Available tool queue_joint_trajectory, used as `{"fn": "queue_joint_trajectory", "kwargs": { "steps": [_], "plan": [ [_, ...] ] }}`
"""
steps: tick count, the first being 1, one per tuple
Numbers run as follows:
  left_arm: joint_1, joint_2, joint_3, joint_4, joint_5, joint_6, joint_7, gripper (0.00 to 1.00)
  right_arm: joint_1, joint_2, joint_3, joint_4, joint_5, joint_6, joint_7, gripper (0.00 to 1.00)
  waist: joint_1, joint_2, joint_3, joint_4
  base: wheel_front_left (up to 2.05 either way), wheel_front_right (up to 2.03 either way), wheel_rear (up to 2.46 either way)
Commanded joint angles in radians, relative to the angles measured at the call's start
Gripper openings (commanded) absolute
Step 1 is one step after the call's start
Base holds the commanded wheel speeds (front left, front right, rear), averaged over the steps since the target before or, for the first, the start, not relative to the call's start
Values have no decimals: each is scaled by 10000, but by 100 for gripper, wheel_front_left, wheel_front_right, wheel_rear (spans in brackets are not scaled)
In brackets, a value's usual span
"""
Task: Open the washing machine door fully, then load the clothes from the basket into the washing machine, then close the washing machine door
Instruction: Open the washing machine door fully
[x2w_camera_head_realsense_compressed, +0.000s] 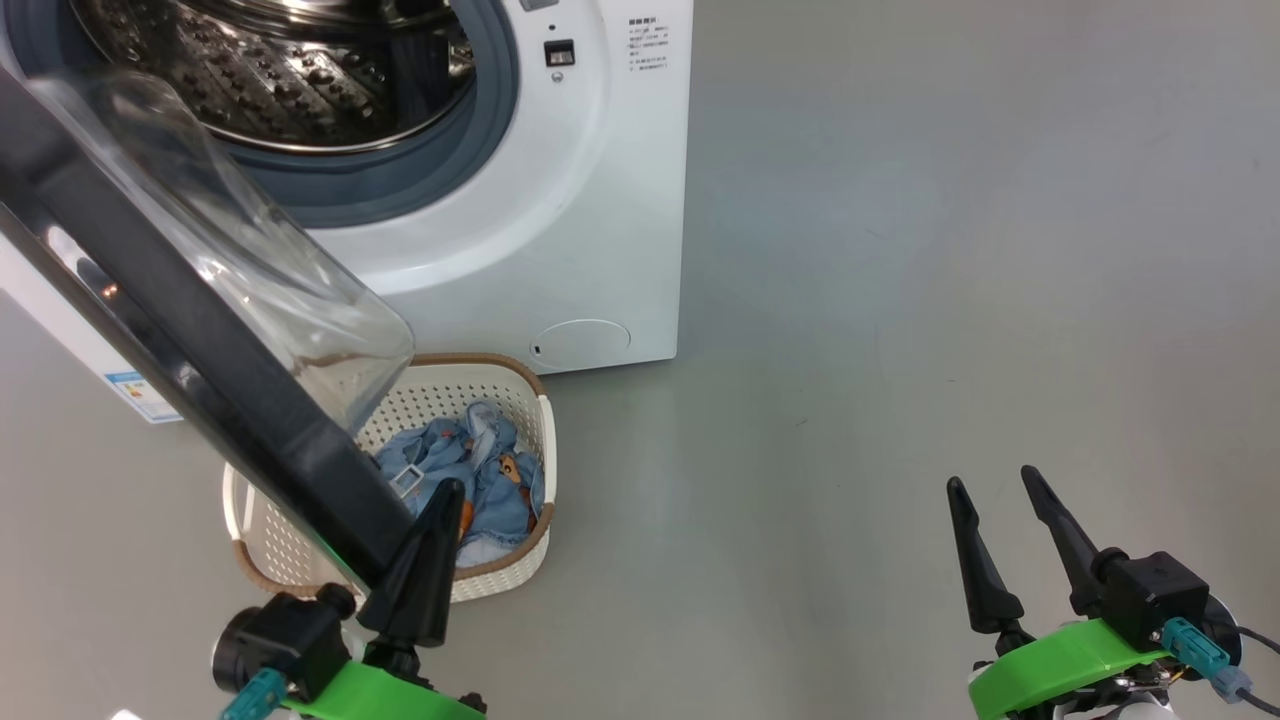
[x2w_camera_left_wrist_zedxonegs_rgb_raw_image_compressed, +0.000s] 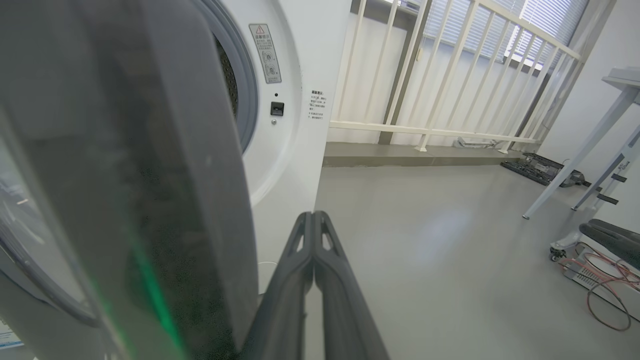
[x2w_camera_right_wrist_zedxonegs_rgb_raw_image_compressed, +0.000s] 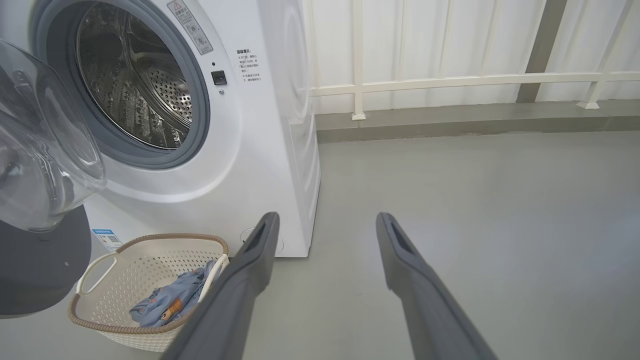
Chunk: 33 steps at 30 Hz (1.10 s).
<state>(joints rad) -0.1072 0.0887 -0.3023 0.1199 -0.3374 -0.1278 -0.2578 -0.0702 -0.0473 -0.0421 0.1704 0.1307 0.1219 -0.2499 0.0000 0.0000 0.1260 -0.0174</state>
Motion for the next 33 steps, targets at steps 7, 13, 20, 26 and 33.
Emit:
{"fn": "queue_joint_trajectory", "kwargs": {
  "steps": [7,13,20,26,33],
  "plan": [
    [-349,-65,804,92,90,-29,-40,0,-343,-30,283,-129,167,88,-118,100,0,0,22,155,0,0,0],
    [-170,-142,1066,-186,162,-29,-40,0,-321,-30,329,-83,233,88,-118,100,0,0,-34,362,0,0,0],
    [132,-204,1156,-665,203,-29,-40,0,-274,-30,333,-47,252,88,-118,100,0,0,-38,702,0,0,0],
    [335,-216,1318,-853,319,-29,-40,0,-284,-30,292,-34,258,88,-118,100,0,0,24,1030,0,0,0],
    [637,-250,1674,-933,556,-29,-40,0,-316,-30,228,-67,280,88,-118,100,0,0,68,1512,0,0,0]
  ]
}}
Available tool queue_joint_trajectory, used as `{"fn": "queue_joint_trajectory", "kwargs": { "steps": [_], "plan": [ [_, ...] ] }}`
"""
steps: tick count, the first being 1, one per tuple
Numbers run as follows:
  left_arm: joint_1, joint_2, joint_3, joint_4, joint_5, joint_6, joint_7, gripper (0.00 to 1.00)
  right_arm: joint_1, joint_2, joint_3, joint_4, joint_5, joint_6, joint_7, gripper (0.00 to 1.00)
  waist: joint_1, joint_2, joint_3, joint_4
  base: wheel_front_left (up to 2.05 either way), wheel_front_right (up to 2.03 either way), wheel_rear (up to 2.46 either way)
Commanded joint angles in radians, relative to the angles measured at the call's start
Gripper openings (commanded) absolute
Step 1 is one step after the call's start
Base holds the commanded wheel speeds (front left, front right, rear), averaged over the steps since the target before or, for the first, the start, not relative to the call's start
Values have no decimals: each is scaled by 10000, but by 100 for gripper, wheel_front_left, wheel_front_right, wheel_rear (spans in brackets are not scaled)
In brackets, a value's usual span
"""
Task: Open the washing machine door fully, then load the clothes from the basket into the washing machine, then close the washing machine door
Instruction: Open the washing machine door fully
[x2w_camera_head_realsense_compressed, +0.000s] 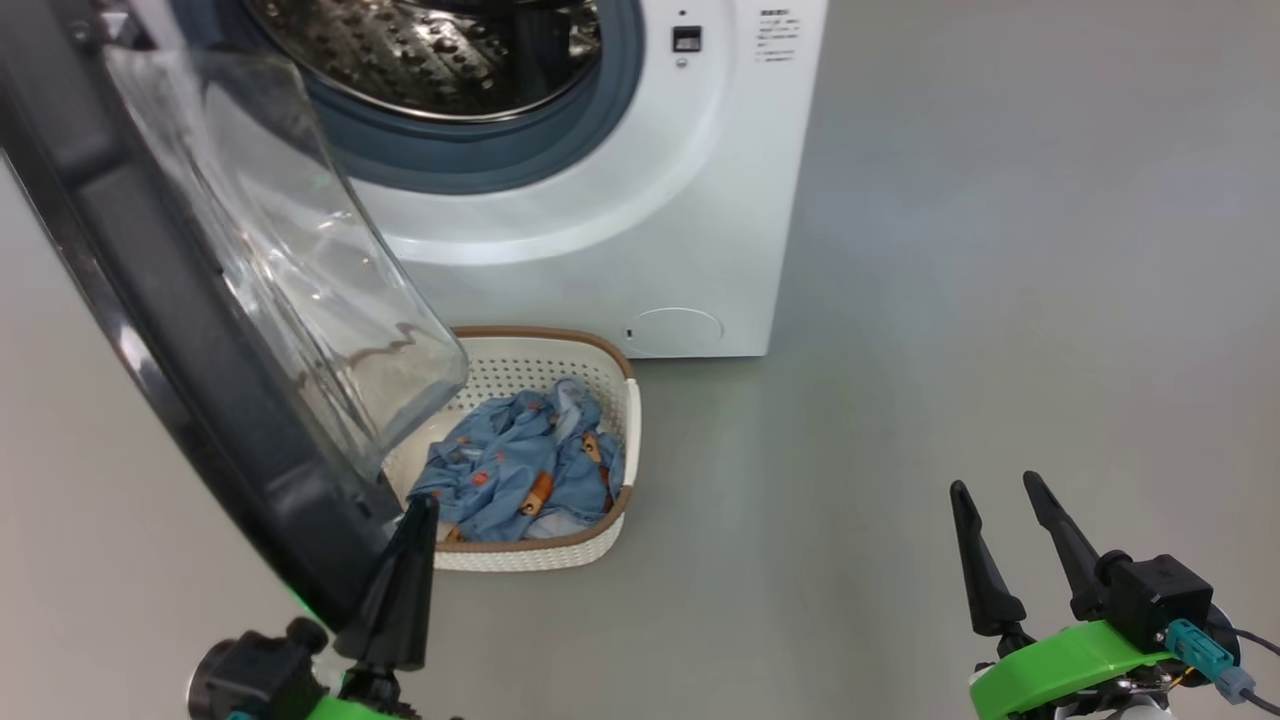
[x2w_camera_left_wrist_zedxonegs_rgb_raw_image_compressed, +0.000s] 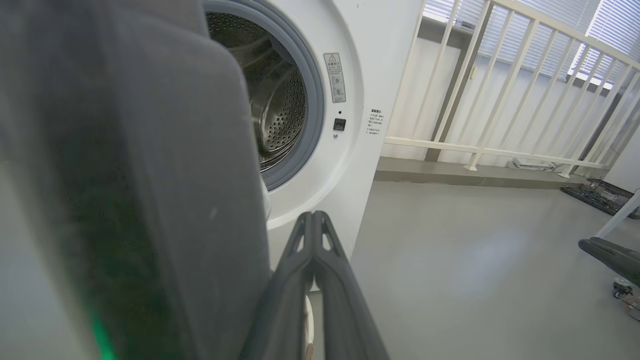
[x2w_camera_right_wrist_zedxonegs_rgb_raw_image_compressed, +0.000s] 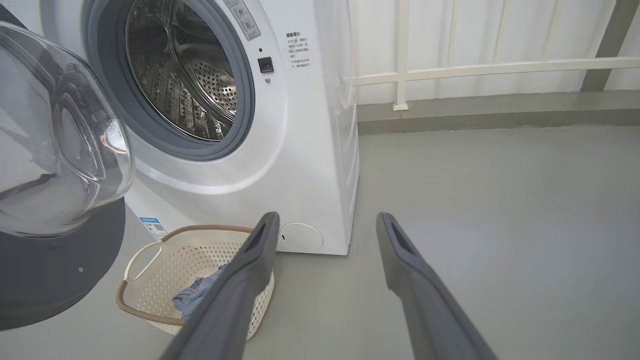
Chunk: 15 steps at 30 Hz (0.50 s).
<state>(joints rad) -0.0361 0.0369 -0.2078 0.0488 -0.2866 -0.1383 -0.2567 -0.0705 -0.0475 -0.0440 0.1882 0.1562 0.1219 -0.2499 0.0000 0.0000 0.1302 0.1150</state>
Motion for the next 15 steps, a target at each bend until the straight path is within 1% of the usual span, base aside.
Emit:
{"fn": "queue_joint_trajectory", "kwargs": {
  "steps": [1,9,15],
  "plan": [
    [-15,260,801,-227,65,76,-51,0,-321,-28,238,-245,31,88,-118,100,0,0,34,262,0,0,0],
    [275,208,1165,-360,194,76,-51,0,-314,-28,240,-200,72,88,-118,100,0,0,50,878,0,0,0],
    [491,158,1952,-316,246,89,-51,0,-352,-28,254,-183,71,88,-118,100,0,0,31,1180,0,0,0]
  ]
}}
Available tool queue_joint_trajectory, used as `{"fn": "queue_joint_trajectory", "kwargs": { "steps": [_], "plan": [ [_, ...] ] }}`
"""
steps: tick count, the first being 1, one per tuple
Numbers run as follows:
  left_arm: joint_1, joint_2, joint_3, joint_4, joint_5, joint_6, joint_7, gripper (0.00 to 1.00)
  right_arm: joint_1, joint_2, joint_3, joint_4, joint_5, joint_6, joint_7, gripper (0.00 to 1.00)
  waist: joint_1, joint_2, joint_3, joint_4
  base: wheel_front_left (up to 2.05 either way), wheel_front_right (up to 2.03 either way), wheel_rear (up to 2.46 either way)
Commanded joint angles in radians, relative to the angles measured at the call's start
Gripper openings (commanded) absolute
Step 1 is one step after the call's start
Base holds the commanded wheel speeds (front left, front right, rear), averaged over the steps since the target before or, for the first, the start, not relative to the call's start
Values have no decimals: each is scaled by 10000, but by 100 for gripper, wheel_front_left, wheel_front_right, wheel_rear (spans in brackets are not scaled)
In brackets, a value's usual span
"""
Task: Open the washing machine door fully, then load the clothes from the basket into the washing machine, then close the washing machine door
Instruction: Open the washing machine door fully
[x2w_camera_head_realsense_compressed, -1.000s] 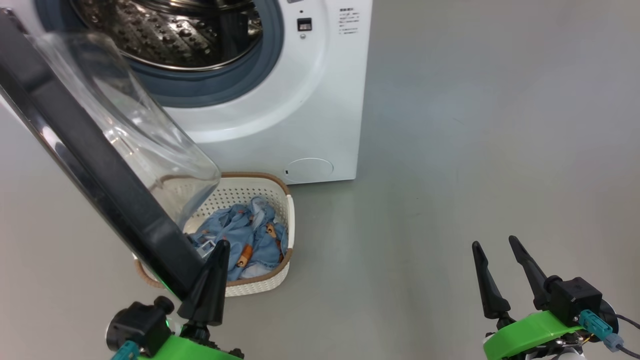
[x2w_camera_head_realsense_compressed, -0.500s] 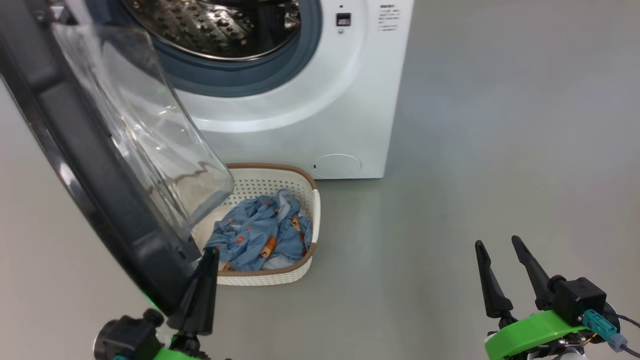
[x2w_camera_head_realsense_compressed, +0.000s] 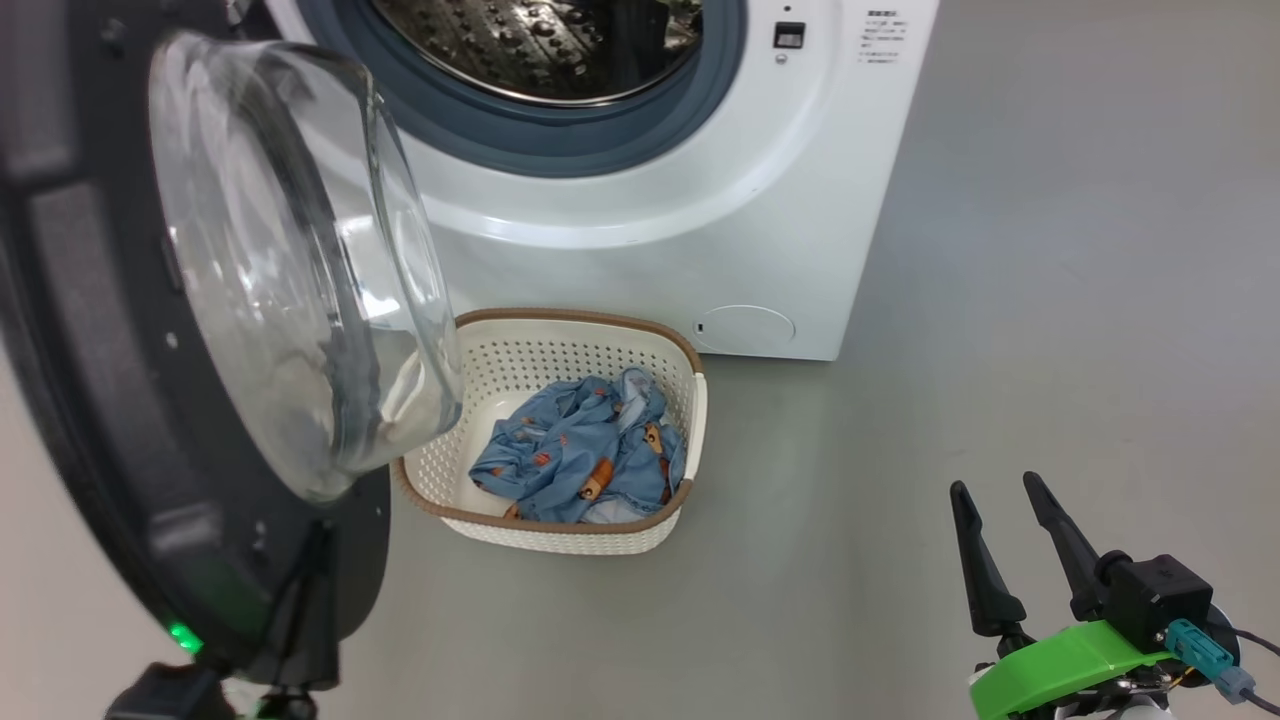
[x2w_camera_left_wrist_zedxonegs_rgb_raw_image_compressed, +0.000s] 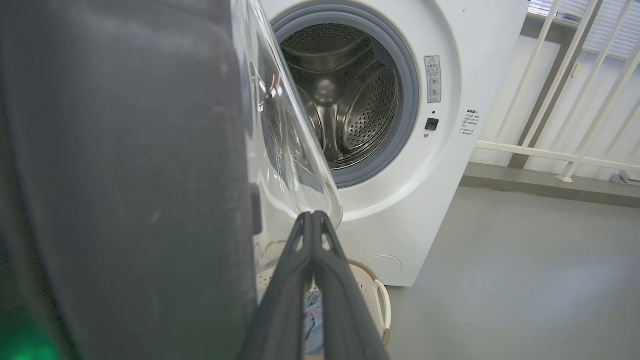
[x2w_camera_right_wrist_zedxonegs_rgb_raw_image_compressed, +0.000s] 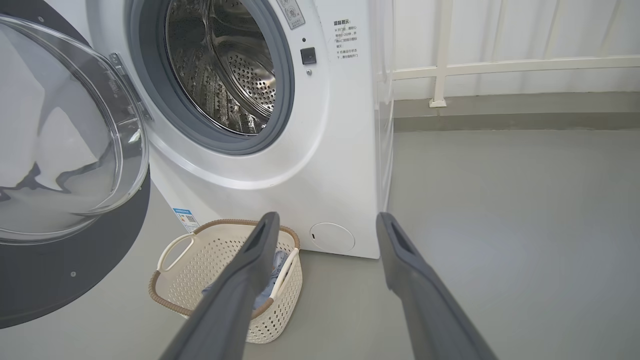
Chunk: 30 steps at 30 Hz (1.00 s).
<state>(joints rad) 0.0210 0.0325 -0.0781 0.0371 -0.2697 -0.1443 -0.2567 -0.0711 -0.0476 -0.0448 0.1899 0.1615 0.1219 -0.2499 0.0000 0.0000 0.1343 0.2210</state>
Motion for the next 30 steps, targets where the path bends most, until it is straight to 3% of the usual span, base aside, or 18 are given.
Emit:
{"fn": "queue_joint_trajectory", "kwargs": {
  "steps": [1,11,20,30],
  "plan": [
    [-56,196,788,-198,55,161,-51,0,-342,-26,262,-194,17,88,-118,100,0,0,-15,156,0,0,0],
    [-224,180,2197,61,-205,443,-51,0,-367,-26,370,-150,20,88,-118,100,0,0,-36,115,0,0,0],
    [-860,179,3954,776,-661,1206,-51,0,-375,-26,306,-154,-49,88,-118,100,0,0,231,-269,0,0,0],
    [-1755,178,5731,1230,-1170,1525,-51,0,-545,-26,296,-243,-181,88,-118,100,0,0,582,-441,0,0,0]
  ]
}}
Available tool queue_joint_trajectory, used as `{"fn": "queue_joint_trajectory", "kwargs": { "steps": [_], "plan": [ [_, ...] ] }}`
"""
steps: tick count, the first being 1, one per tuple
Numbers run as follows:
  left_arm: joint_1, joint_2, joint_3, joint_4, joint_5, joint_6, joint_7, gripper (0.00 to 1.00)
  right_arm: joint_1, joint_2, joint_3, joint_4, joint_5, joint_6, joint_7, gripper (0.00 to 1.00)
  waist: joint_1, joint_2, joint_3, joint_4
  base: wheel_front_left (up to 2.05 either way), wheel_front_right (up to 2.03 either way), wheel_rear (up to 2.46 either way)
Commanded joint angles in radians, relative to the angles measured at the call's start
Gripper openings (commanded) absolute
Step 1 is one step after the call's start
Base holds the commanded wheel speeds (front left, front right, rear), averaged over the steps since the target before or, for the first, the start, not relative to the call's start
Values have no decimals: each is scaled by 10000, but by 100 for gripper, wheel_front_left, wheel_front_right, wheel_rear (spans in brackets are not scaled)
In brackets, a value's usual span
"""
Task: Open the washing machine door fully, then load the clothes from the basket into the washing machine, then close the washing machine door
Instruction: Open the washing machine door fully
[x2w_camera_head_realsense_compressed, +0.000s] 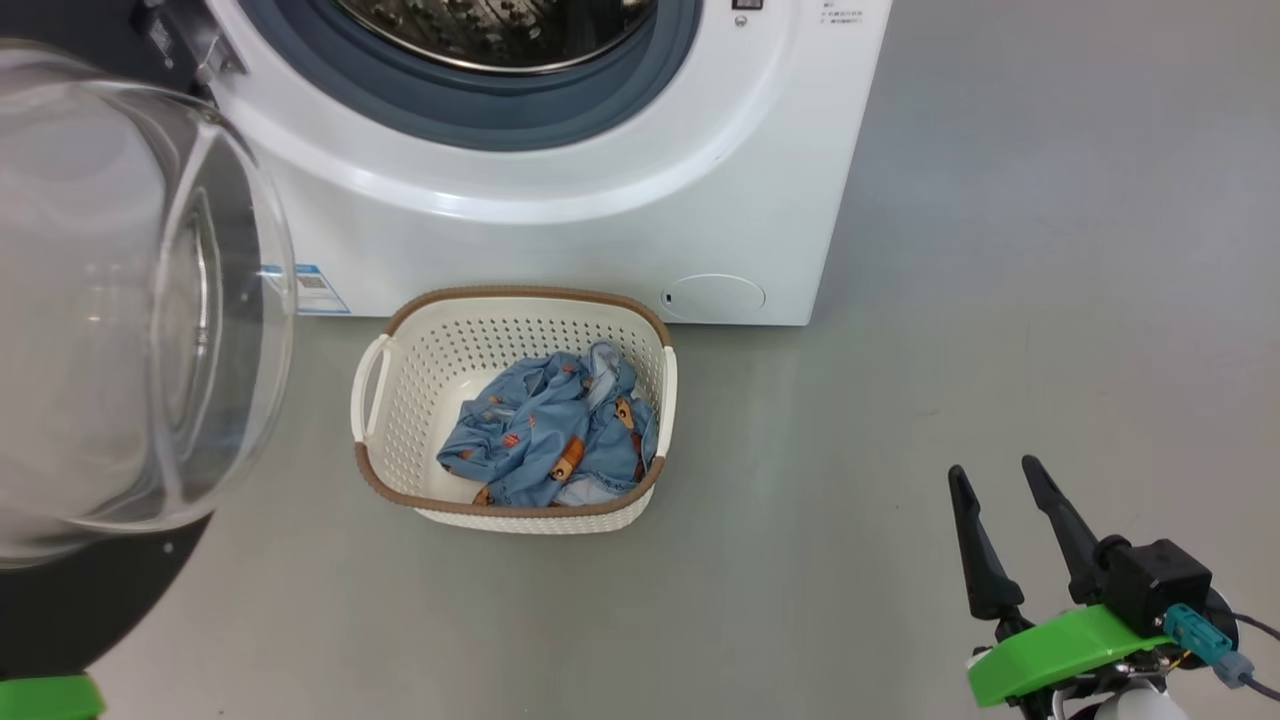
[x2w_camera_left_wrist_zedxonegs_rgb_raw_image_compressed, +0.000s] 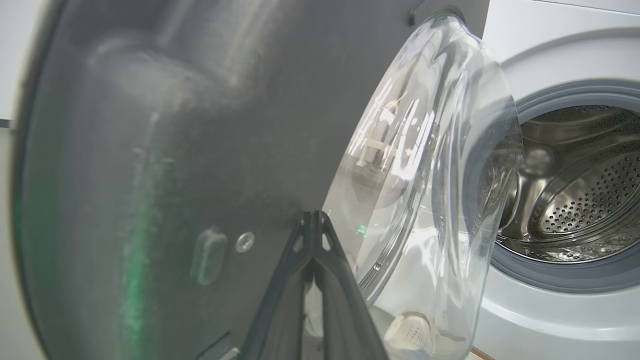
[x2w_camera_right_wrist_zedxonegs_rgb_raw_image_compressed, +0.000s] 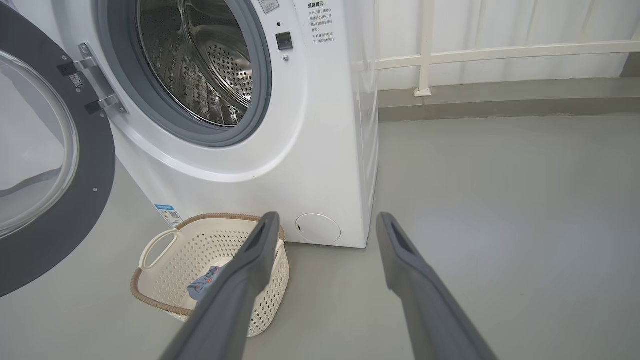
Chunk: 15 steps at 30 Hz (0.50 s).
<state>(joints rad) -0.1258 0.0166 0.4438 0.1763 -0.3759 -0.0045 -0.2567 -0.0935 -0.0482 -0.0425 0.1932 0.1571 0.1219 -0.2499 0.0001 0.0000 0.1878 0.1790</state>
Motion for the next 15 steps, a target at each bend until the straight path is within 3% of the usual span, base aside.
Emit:
{"fn": "queue_joint_trajectory", "kwargs": {
  "steps": [1,5,15],
  "plan": [
    [-363,338,681,-118,-117,113,-51,0,-329,-20,266,-276,-148,88,-118,100,-1,0,76,-19,0,0,0],
    [-727,399,1255,55,-125,-15,-51,0,-367,-20,250,-285,-204,88,-118,100,-1,0,244,13,0,0,0],
    [-2105,1310,1959,1402,212,-352,-51,0,-691,-20,346,-236,-349,88,-118,100,-1,0,650,52,0,0,0]
  ]
}}
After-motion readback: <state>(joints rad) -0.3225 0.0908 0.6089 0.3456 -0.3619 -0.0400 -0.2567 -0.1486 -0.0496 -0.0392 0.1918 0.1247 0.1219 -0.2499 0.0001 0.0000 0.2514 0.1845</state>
